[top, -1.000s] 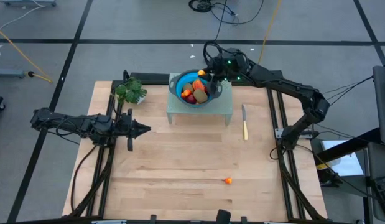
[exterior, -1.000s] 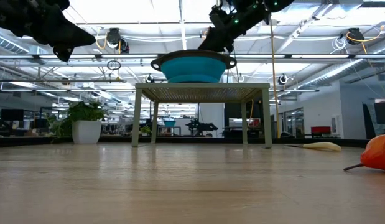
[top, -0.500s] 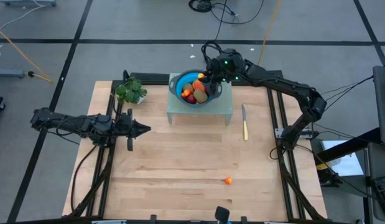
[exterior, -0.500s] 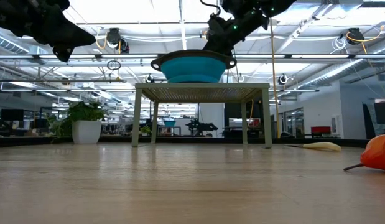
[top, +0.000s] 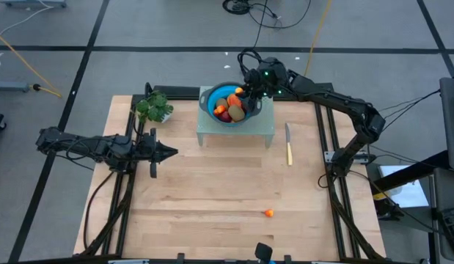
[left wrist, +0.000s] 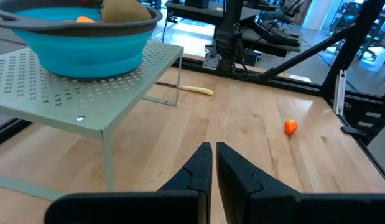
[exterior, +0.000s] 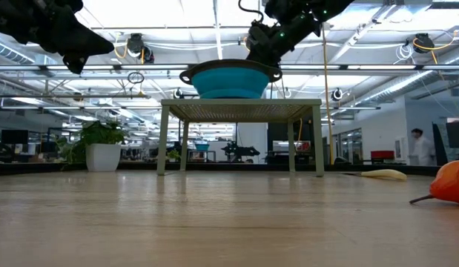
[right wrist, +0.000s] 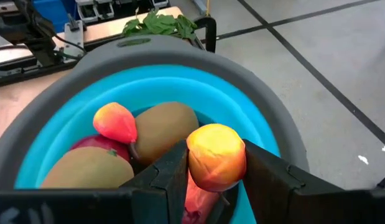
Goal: Pick & Place Fruit
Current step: Put the peach into the colander on the shelf
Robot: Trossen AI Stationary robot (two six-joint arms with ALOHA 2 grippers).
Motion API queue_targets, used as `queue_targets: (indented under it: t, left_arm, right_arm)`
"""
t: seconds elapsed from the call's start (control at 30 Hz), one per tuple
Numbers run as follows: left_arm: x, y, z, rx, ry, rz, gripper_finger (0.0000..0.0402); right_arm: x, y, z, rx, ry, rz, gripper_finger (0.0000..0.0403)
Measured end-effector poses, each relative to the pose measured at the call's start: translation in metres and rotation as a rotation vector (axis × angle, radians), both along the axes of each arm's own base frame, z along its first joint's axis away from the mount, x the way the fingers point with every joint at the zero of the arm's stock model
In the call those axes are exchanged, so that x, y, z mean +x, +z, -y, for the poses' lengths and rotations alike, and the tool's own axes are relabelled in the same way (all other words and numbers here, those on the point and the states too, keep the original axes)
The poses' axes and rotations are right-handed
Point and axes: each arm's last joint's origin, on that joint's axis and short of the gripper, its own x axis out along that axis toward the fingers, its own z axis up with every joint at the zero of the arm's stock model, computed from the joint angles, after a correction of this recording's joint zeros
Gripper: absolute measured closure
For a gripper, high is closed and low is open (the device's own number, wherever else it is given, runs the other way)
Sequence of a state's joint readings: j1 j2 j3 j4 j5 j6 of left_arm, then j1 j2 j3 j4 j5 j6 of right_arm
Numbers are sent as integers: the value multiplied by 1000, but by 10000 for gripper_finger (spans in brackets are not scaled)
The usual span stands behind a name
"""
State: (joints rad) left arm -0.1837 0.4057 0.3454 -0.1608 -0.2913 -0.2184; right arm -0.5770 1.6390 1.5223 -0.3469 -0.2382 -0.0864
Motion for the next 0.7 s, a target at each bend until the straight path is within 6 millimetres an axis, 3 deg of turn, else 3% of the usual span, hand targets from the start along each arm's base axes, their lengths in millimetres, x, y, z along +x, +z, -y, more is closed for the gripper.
queue_targets:
  t: [0.7]
  left_arm:
    - [0,0,0,2,0,0,380]
  right_arm:
    - [-2,-3,1,34,-73,-23,265]
